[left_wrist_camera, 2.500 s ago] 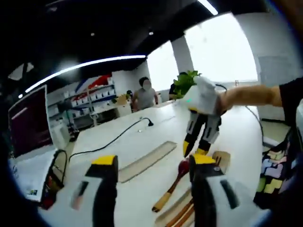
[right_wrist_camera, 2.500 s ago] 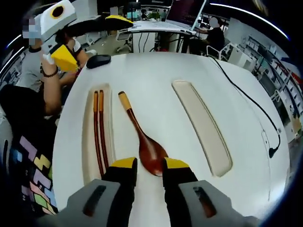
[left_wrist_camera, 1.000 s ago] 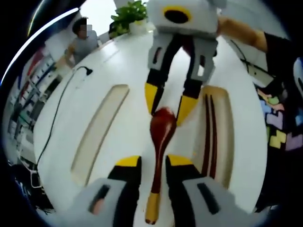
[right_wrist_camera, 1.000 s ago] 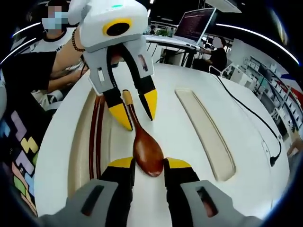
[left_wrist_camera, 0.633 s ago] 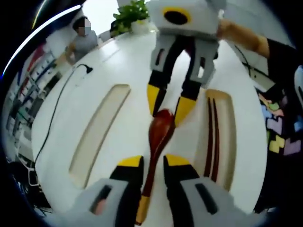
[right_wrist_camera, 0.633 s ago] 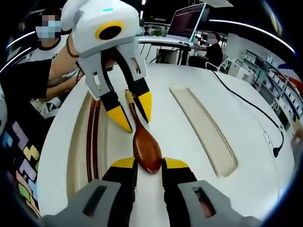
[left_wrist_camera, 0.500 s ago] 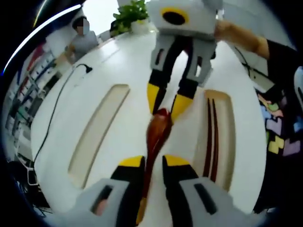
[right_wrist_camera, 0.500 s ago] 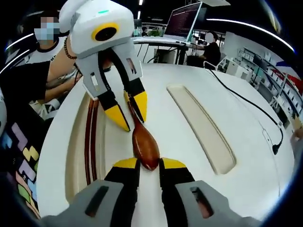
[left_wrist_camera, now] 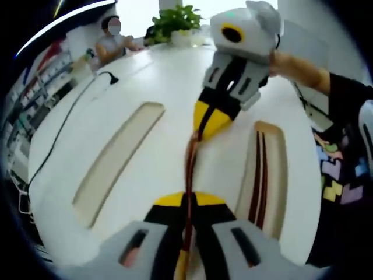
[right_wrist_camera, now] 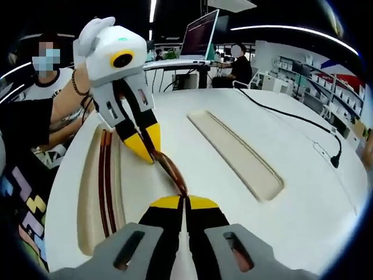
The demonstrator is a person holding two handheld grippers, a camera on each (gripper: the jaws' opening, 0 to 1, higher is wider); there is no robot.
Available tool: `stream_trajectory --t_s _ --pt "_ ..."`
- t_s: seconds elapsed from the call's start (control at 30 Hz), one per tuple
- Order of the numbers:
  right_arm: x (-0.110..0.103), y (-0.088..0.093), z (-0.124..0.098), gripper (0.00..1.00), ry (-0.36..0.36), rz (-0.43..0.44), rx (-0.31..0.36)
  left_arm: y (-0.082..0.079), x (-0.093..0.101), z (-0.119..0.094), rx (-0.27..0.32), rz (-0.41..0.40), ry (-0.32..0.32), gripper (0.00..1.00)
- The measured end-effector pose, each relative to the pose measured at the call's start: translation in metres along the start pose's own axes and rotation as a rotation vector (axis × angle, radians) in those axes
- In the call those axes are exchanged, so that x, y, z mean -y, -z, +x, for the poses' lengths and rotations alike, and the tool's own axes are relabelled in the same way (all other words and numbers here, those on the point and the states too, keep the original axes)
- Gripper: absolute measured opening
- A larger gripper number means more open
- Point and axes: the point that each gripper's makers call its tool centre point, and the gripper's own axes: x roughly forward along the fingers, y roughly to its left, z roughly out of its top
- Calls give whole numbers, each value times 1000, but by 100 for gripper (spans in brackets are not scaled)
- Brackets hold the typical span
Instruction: Arrange the utensils inside the cutlery case until each visible utensil rests in its matching compartment.
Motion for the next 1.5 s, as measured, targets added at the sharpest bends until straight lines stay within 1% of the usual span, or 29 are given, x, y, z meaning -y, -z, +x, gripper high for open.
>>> stream_trajectory --t_s 0.17,0.27,0.33,0.4,0.43,0.5,0.57,0.63,0.67,0.7,0.73,0.87,0.93,1.03,1.17,1.27,1.37,1.43,1.5 --pt "-2 -4 -8 1 21 1 51 -6 1 -4 17 4 9 4" --pt "1 -8 -12 8 42 13 83 -12 5 -7 40 12 23 4" --pt "0 -10 -16 8 41 7 97 -14 5 -9 37 17 17 4" --pt "-6 -16 -21 8 29 3 143 -16 6 -11 39 8 16 4" --pt "-7 -19 -23 8 34 4 162 -17 7 -12 39 6 22 4" --pt "-11 -22 -27 9 37 -11 183 -18 13 -14 32 8 46 4" --pt "-17 -23 -30 9 39 -27 191 -23 17 -16 39 17 54 4" --pt "-20 -26 -33 3 33 -49 193 -26 21 -18 38 19 60 4" --pt "-12 -28 -35 3 36 -30 186 -27 24 -20 29 30 67 4" --pt "-13 -29 -38 3 43 3 188 -29 28 -23 33 33 76 4" --pt "-18 -30 -42 3 45 -8 191 -29 31 -25 33 38 86 4" --pt "-30 -31 -58 3 105 -65 228 -35 46 -31 60 41 102 5" --pt "-35 -26 -61 3 108 -67 223 -36 54 -29 74 57 108 4" --pt "-47 -17 -65 3 94 -46 200 -31 68 -26 79 81 139 5" --pt "-64 -10 -72 3 94 -68 191 -27 80 -26 99 71 174 5" --pt "-73 -7 -72 3 80 -59 194 -22 85 -25 109 102 164 6" --pt "-79 -4 -70 3 61 -12 191 -18 86 -25 112 111 155 7" --pt "-81 -1 -68 3 51 51 177 -15 86 -25 122 125 144 7" --pt "-82 -1 -66 3 24 82 180 -12 86 -25 124 129 142 7"
